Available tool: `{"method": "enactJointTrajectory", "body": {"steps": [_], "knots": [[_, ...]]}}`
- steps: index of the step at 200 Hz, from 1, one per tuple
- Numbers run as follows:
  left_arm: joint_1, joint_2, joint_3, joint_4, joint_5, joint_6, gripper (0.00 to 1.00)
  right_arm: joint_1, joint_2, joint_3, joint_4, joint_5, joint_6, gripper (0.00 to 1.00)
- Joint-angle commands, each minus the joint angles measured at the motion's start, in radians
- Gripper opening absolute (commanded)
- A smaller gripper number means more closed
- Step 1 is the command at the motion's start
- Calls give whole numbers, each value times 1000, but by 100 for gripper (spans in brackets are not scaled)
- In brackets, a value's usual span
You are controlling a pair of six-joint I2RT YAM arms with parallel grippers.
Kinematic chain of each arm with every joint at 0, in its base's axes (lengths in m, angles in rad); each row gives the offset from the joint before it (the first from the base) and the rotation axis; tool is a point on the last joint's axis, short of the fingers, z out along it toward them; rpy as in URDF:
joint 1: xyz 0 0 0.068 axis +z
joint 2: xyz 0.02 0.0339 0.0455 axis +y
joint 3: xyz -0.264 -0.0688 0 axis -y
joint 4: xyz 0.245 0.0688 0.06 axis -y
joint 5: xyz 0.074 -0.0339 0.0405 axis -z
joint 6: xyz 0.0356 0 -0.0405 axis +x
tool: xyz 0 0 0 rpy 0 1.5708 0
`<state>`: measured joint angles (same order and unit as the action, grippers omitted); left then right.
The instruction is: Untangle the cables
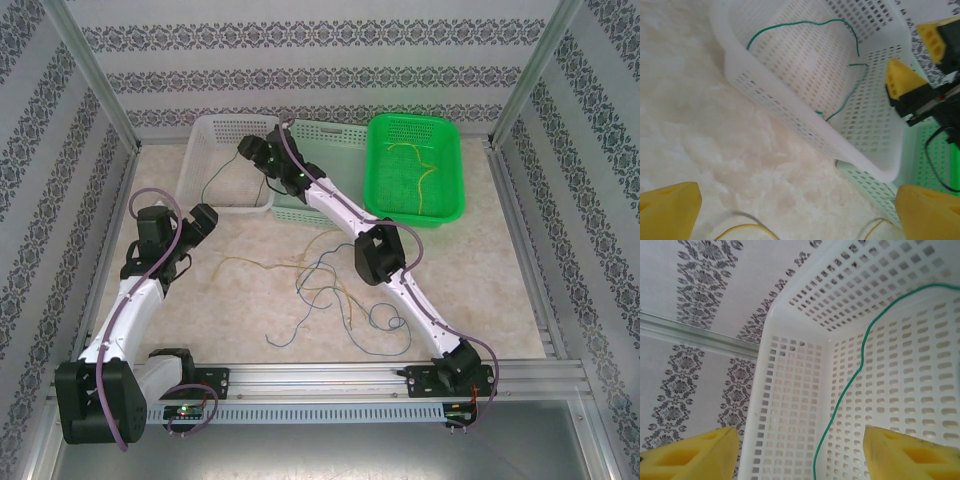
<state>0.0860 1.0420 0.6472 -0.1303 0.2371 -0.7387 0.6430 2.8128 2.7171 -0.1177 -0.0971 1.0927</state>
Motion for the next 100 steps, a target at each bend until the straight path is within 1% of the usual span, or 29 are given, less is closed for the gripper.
{"method": "enactJointTrajectory", "body": {"steps": [1, 15, 30, 54, 70, 84, 91, 100], "knots": [[-8, -34, 12, -58, -32, -1, 100, -6, -104, 13, 26, -8, -33, 69], [-7, -39, 8, -59, -31, -8, 100, 3, -123, 12, 61, -34, -47, 69], [-7, -42, 6, -65, -27, -7, 100, 11, -136, 24, 89, -91, -65, 69], [-8, -50, 1, -75, -8, 5, 100, 29, -177, 33, 59, -185, -175, 68], [-8, -58, -1, -91, -1, 12, 100, 44, -230, 8, -19, -286, -327, 66], [-8, -79, -3, -108, -12, 15, 100, 59, -311, -69, -143, -379, -533, 65], [-7, -92, -7, -105, -13, 16, 100, 64, -361, -133, -224, -400, -653, 65], [-7, -108, -16, -92, -9, 16, 100, 71, -438, -240, -316, -391, -809, 65]]}}
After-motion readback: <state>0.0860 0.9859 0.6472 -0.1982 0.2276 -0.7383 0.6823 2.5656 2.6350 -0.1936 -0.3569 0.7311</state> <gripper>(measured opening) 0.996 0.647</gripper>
